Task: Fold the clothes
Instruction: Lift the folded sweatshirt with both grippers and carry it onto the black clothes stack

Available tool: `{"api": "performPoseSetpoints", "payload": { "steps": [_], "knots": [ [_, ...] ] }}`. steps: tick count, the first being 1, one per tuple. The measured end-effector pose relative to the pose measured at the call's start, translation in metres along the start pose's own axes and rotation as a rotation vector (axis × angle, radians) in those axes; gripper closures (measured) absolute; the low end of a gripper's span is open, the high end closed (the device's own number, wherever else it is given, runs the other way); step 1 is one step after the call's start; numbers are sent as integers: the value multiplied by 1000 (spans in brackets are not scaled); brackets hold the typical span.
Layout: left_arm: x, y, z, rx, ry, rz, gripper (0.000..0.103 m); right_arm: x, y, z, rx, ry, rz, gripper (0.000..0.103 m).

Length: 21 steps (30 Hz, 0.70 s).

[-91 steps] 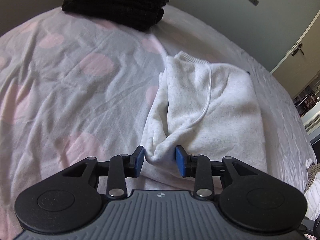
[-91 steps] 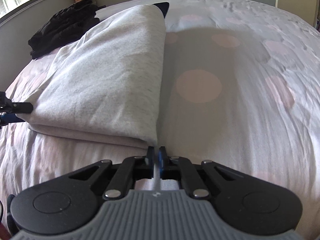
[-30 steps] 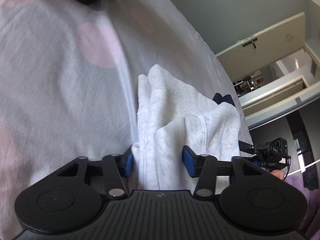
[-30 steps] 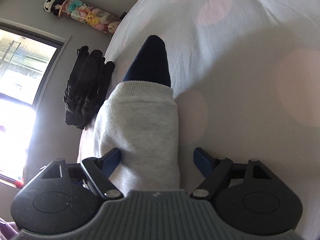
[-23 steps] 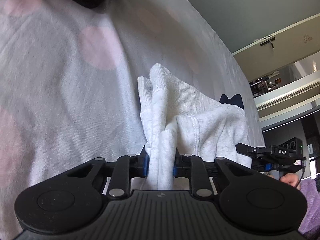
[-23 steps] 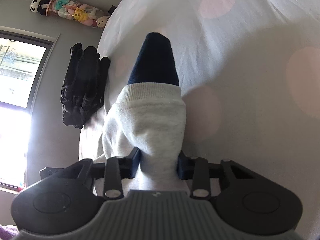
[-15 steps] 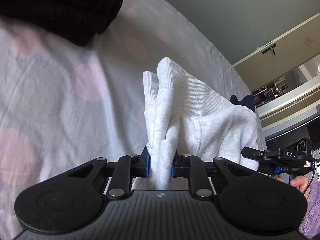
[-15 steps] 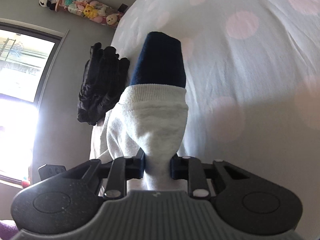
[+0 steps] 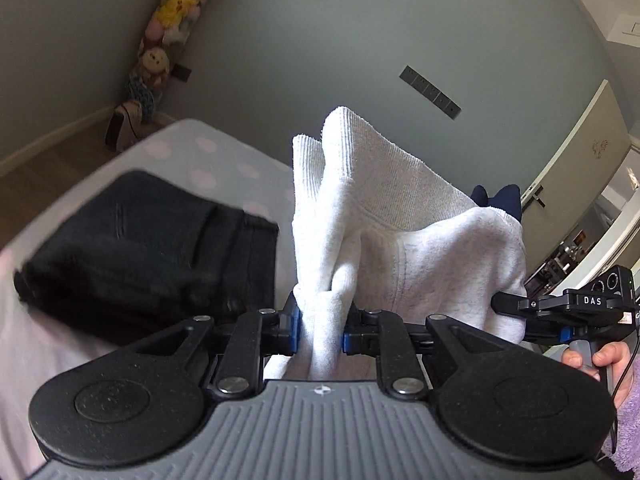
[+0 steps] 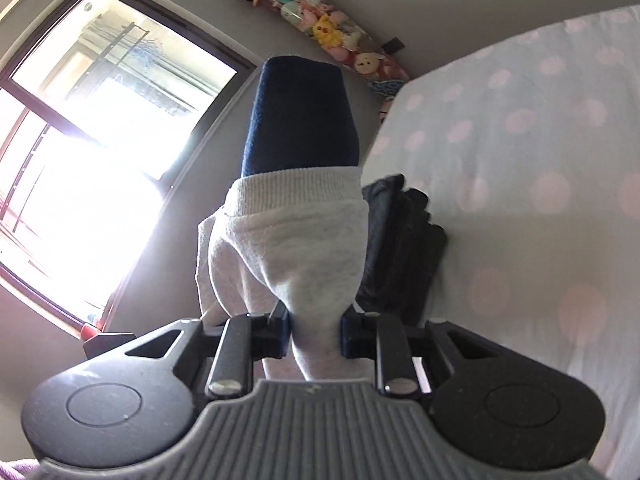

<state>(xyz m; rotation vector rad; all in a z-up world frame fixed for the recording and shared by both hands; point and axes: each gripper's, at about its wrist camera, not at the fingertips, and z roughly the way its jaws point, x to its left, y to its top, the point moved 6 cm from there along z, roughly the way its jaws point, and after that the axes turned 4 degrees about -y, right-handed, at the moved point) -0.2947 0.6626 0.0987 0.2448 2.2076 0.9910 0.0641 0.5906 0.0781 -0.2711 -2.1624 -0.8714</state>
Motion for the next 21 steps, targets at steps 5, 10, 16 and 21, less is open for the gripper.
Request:
{"api": "performPoseSetpoints", "payload": {
  "steps": [5,10,16,21],
  "knots": [
    [30,83,-5,-24,99,131,82,40,48,57,-35,65,0,77],
    [67,121,14,4,167,147,82,55,75,114,-47,67,43,77],
    [102,138,47,25,234,160,82,44,85,165,-38,18,106,77],
    [132,123,78,69,279,156,82,29,87,201,-30,-56,102,77]
  ]
}}
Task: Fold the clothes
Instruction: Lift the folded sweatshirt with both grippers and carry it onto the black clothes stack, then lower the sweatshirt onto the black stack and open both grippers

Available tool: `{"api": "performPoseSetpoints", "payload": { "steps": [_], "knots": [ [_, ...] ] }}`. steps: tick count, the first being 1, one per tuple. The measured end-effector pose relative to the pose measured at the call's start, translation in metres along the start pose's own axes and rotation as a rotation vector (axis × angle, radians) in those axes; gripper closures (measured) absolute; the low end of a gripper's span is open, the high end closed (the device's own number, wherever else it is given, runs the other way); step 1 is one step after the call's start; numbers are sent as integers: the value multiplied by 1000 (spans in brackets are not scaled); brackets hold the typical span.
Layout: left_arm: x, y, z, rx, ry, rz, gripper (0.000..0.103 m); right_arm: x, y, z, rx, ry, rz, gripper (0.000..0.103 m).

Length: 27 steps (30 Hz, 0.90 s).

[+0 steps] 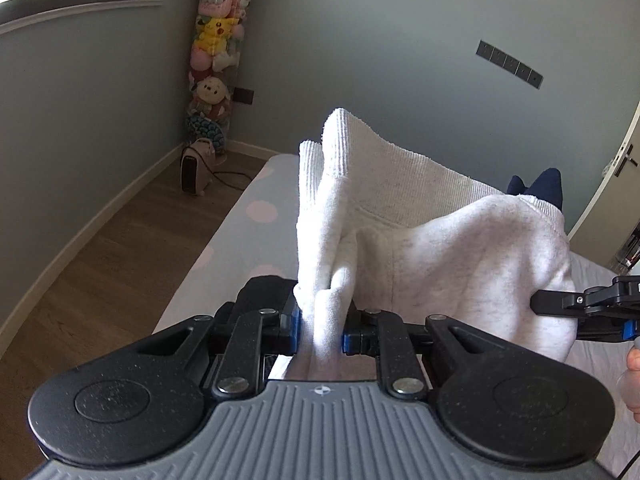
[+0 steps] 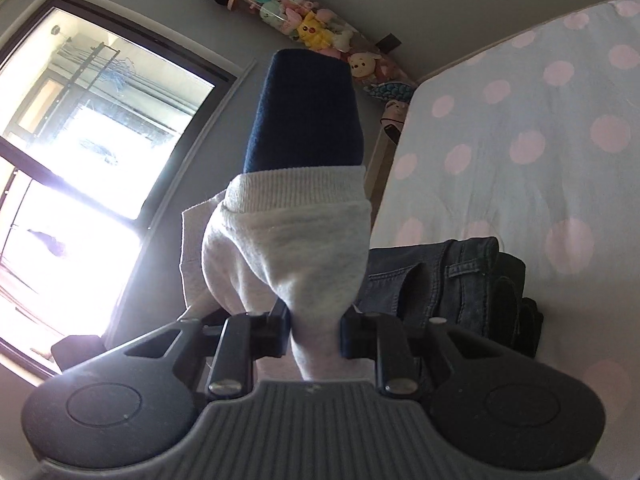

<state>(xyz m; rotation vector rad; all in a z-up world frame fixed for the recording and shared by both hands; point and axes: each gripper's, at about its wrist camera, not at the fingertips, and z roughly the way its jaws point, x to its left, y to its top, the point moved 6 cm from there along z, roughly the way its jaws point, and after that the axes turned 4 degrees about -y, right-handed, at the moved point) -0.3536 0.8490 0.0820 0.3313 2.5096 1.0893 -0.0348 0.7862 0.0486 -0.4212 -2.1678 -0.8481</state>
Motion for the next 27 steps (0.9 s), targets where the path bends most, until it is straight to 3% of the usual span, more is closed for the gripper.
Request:
{"api": "performPoseSetpoints", "payload": {
  "steps": [6,10,13,16,21,23,27],
  "knots": [
    [0,-10,42,15,42,54,81,-17,4,31,-51,-148,-127,76],
    [-1,-17,52,8,77,37,77,-30,3,47,-55,-274,-221,65],
    [5,-25,49,11,110,25,76,-35,2,53,-55,-320,-286,62],
    [11,-28,41,25,110,23,76,-38,2,50,-72,-340,-318,48],
    [8,-30,10,-3,97,53,76,-33,-1,37,-156,-414,-470,46],
    [1,-29,-10,-57,97,74,76,-20,-5,34,-190,-386,-548,46],
    [-20,-41,-42,-107,10,66,76,7,-24,28,-219,-303,-683,46]
  ]
}}
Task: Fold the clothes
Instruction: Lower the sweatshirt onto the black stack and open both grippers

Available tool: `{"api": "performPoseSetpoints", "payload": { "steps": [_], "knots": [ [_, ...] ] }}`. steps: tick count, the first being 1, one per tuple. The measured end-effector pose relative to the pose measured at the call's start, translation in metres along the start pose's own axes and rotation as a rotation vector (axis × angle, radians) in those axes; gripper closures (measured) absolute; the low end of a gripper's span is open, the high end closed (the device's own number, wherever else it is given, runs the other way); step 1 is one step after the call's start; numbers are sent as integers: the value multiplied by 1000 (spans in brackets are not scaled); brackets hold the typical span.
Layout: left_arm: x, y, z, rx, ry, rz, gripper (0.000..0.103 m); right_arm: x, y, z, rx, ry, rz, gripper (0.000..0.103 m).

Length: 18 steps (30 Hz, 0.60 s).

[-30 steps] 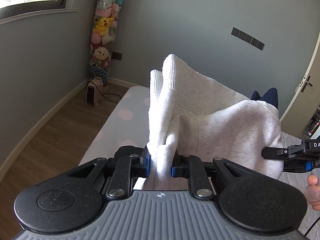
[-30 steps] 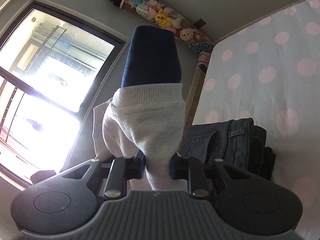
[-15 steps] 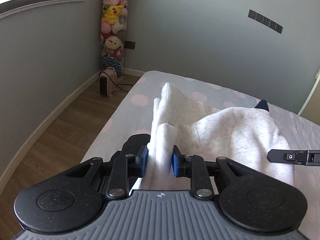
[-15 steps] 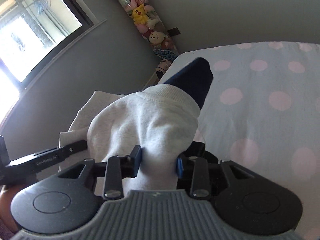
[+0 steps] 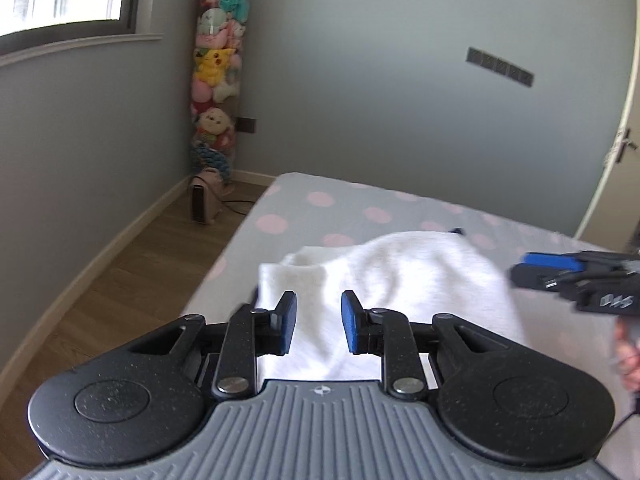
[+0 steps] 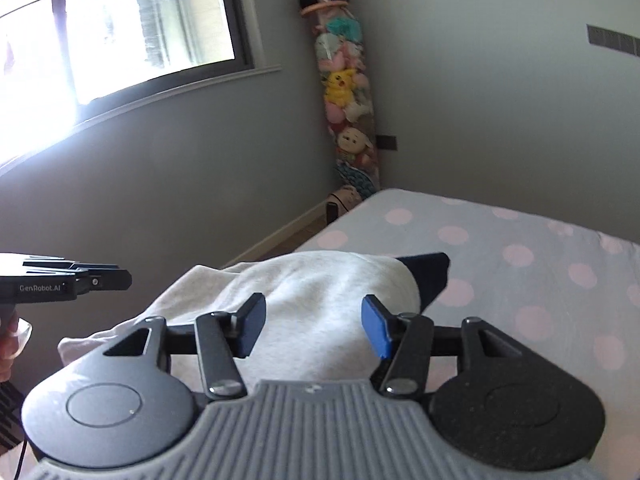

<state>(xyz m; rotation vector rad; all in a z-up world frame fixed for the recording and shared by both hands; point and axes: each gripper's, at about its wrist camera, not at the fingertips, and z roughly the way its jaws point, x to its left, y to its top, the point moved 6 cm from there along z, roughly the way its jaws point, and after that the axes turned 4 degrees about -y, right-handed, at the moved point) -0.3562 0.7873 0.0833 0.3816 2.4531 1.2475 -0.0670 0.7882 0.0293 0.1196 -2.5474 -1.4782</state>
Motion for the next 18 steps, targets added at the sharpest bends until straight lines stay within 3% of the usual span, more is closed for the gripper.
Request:
{"api": "performPoseSetpoints", "payload": {
  "steps": [4,8,13,18],
  "knots": [
    [-18,-30,-9,-21,-17,-16,76,21,-21,2,-8,35,-103,38],
    [-10,-60,11,0,3,-65,76,16,-42,24,-1,11,-161,37],
    [5,-89,40,23,-20,-154,77,-3,-73,61,104,22,-129,36],
    [8,-109,48,-18,-17,-173,78,-10,-90,70,59,35,-123,36]
  ]
}}
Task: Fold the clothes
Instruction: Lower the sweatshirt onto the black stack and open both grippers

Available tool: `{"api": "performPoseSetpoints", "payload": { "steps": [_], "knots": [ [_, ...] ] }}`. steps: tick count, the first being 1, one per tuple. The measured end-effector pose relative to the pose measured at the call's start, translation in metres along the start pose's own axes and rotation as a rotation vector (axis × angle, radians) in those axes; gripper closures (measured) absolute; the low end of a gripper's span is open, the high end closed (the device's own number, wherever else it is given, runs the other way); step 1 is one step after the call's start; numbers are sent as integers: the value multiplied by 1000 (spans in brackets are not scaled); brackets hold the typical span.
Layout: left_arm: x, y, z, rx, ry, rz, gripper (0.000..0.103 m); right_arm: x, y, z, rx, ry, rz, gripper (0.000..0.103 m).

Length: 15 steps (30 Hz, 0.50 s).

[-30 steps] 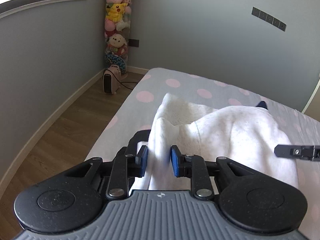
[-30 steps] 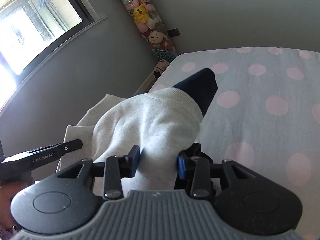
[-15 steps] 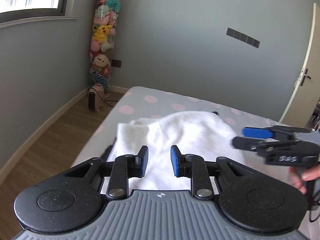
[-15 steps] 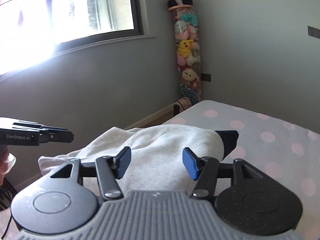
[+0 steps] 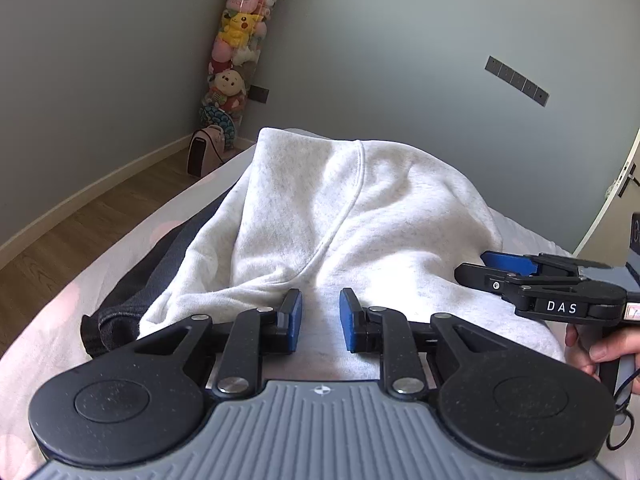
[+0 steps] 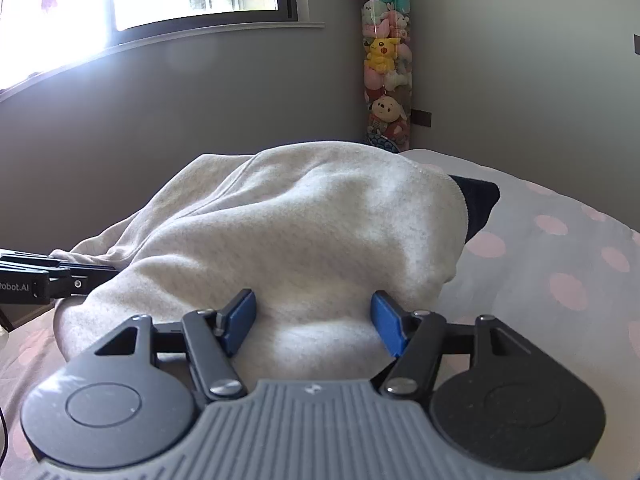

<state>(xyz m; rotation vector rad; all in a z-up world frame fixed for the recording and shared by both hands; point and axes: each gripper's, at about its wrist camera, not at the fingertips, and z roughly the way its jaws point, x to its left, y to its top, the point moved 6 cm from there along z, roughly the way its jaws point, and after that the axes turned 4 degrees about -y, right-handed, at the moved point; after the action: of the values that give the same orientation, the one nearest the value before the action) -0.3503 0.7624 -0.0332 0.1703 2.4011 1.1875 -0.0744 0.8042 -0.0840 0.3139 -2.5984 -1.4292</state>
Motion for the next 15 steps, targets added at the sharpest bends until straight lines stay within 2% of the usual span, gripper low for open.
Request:
{"api": "performPoseSetpoints", "payload": {
  "steps": [4,8,10,12,15],
  "knots": [
    [-5,-8,-2,3,15,8,78,3,-11,-4,-34,-5,-7,36],
    [-12,5,-13,9,39,27,78,4,1,-2,3,-12,-19,36],
    [-20,14,-25,-16,57,34,77,5,16,-7,11,-8,-25,36],
    [-36,18,-39,-51,55,79,76,7,32,-24,-48,-8,-33,37],
    [-65,15,-55,-82,39,152,70,18,40,-52,-111,36,-48,37]
  ]
}}
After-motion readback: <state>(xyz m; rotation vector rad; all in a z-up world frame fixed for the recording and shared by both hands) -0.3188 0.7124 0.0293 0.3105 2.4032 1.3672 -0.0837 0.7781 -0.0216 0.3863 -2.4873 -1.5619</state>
